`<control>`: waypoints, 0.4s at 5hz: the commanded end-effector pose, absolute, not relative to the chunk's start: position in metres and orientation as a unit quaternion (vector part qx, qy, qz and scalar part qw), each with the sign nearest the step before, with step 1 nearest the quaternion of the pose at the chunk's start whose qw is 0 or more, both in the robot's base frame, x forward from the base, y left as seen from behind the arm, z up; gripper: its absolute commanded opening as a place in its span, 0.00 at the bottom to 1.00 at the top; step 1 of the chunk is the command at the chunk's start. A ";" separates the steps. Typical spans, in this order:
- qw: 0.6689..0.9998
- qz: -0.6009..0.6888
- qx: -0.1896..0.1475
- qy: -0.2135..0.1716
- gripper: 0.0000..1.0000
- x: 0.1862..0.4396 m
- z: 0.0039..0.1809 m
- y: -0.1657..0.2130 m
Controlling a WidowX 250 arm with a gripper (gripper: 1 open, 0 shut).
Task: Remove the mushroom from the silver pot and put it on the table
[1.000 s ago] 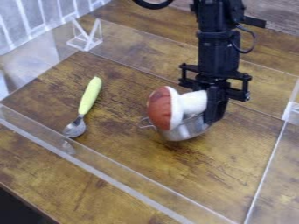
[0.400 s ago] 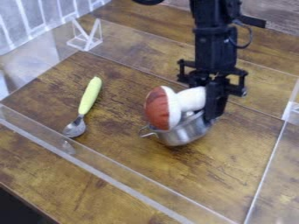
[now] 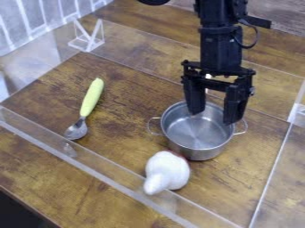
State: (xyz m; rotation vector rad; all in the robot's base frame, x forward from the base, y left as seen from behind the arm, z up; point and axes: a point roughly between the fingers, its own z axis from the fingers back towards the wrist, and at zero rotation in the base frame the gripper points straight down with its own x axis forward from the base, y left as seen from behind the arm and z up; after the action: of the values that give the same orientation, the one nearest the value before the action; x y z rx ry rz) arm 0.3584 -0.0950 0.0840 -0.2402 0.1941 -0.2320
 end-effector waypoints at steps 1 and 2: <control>0.986 -0.101 -0.119 0.056 1.00 0.353 0.126 -0.096; 0.986 -0.100 -0.116 0.058 1.00 0.344 0.115 -0.097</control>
State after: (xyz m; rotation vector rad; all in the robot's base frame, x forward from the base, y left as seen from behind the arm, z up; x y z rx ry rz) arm 0.3432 -0.0933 0.0741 -0.2292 0.2324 -0.1722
